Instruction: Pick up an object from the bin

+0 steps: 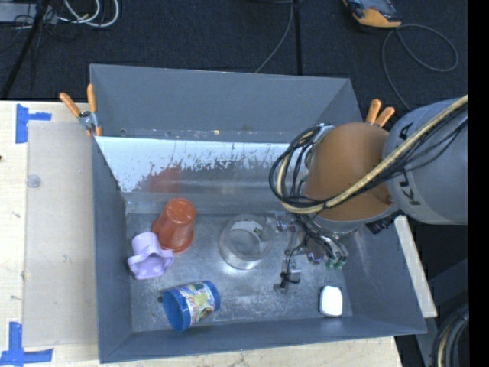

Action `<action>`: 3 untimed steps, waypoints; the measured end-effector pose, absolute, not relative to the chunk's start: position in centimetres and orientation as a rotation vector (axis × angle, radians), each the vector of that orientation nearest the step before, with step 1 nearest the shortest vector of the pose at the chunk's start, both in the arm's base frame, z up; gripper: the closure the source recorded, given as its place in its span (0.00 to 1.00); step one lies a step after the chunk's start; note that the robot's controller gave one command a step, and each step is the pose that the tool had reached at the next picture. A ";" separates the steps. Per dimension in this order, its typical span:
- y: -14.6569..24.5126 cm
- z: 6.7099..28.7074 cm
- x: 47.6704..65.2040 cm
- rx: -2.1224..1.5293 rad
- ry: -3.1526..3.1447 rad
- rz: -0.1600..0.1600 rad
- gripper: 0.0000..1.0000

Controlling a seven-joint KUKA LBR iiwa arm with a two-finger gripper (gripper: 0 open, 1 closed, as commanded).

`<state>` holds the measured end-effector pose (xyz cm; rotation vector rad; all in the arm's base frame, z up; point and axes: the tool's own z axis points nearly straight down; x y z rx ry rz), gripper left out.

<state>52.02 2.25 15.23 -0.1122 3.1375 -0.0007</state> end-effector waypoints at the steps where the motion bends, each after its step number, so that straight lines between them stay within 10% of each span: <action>1: 1.3 11.2 54.6 -0.370 3.119 0.002 0.00; 2: 0.8 9.9 55.4 -0.176 3.137 0.003 0.00; 3: 4.0 15.0 56.3 -0.301 3.132 0.001 0.00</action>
Offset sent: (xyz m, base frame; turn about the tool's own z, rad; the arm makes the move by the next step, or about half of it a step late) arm 0.0366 -0.0166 -0.0567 -0.0173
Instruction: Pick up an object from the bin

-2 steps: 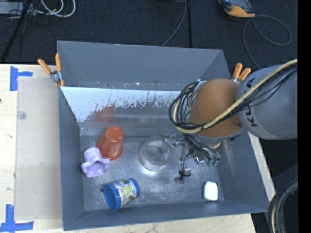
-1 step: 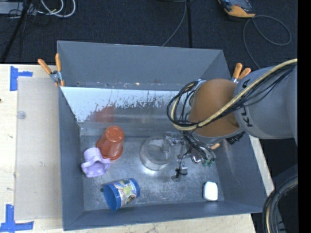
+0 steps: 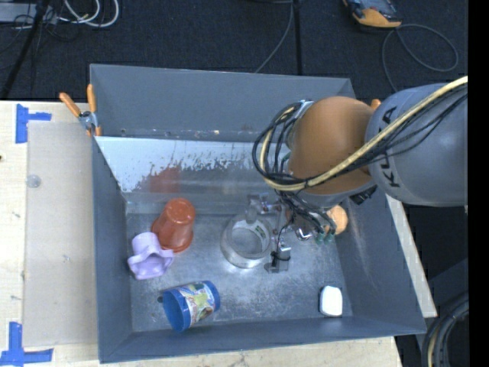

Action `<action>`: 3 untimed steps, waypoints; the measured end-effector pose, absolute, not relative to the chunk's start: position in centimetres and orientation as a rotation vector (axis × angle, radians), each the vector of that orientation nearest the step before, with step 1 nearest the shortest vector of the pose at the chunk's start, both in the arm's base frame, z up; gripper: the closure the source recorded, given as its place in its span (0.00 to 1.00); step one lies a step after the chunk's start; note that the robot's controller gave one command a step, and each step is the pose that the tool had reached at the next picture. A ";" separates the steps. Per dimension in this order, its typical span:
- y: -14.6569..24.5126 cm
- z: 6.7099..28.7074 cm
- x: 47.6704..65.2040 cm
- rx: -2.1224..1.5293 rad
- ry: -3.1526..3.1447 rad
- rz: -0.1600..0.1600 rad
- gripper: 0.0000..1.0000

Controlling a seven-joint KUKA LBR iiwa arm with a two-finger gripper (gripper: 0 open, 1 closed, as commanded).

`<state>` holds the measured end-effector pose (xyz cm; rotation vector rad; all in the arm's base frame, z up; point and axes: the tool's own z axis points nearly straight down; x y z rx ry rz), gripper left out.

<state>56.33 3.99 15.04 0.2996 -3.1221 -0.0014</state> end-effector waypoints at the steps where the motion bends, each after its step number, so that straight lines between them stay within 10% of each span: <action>1: 5.9 19.8 56.6 0.358 -3.124 -0.004 0.00; 2: 4.8 17.0 57.1 0.312 -3.136 -0.001 0.00; 3: 3.2 9.1 54.9 0.089 -3.140 -0.006 1.00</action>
Offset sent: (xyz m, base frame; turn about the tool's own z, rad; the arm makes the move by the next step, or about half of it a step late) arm 0.0102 -0.0082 -0.0569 0.0203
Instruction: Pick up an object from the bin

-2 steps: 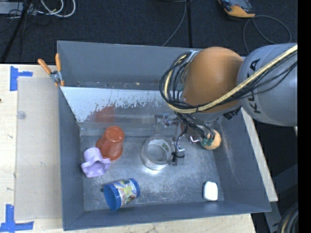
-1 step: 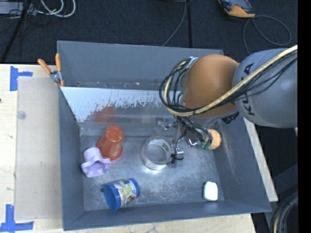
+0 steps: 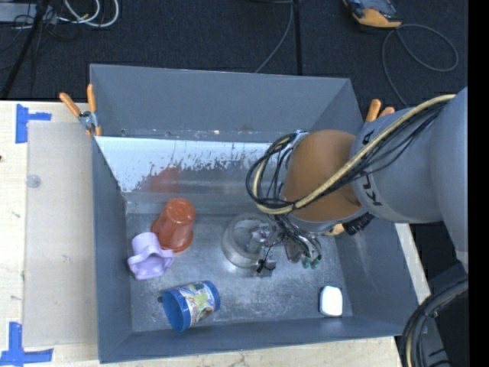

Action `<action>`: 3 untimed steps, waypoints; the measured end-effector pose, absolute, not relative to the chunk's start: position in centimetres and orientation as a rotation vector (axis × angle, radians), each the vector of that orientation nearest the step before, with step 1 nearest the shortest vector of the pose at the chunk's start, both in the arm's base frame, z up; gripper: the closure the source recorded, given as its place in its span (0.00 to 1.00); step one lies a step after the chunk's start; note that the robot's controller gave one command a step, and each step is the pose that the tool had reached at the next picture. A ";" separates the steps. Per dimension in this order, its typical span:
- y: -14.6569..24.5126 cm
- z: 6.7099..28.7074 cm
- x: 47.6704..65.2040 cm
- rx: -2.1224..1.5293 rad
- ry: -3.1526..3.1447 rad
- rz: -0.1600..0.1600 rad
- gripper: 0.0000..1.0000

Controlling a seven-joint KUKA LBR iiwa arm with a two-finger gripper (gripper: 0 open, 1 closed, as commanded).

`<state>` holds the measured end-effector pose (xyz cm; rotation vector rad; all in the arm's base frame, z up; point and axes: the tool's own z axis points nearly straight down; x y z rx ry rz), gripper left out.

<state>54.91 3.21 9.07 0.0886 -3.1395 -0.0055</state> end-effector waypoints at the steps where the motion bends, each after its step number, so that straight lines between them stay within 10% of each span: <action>1: 3.2 9.1 54.9 0.088 -3.140 -0.006 1.00; 2: 3.9 16.7 54.6 0.113 -3.136 -0.006 1.00; 3: 3.9 16.7 54.6 0.113 -3.136 -0.006 1.00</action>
Offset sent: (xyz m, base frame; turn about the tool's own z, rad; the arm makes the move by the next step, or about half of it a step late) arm -0.0027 0.0066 0.0778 -0.0179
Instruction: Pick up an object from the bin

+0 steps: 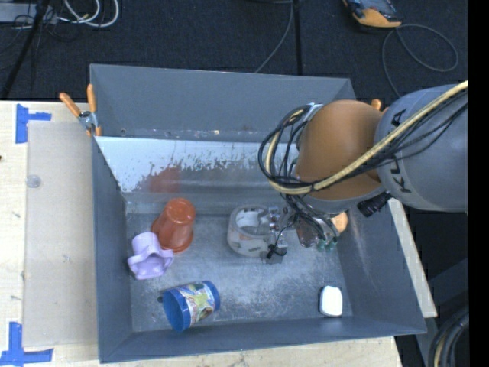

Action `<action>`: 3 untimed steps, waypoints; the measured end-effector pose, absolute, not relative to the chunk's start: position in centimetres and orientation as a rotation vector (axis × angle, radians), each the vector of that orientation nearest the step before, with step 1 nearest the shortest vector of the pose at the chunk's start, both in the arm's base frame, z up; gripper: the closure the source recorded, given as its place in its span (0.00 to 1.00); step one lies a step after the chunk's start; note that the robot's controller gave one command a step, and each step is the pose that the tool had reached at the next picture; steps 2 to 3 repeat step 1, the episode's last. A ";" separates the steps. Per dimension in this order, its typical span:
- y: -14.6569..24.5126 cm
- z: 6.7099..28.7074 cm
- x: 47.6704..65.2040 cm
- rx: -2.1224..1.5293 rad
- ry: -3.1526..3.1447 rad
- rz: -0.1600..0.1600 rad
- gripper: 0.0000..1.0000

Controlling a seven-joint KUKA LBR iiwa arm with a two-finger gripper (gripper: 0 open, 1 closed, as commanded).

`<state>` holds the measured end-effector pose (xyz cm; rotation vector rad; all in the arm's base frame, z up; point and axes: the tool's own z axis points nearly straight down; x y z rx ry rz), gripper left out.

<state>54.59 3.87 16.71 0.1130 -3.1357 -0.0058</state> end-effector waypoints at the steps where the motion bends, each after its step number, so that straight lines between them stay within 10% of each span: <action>1: 4.4 25.5 53.8 0.069 -3.134 -0.005 1.00; 3: 4.4 25.5 53.8 0.069 -3.134 -0.005 1.00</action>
Offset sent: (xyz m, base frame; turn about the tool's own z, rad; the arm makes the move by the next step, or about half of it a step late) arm 0.0000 0.0000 0.0000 0.0000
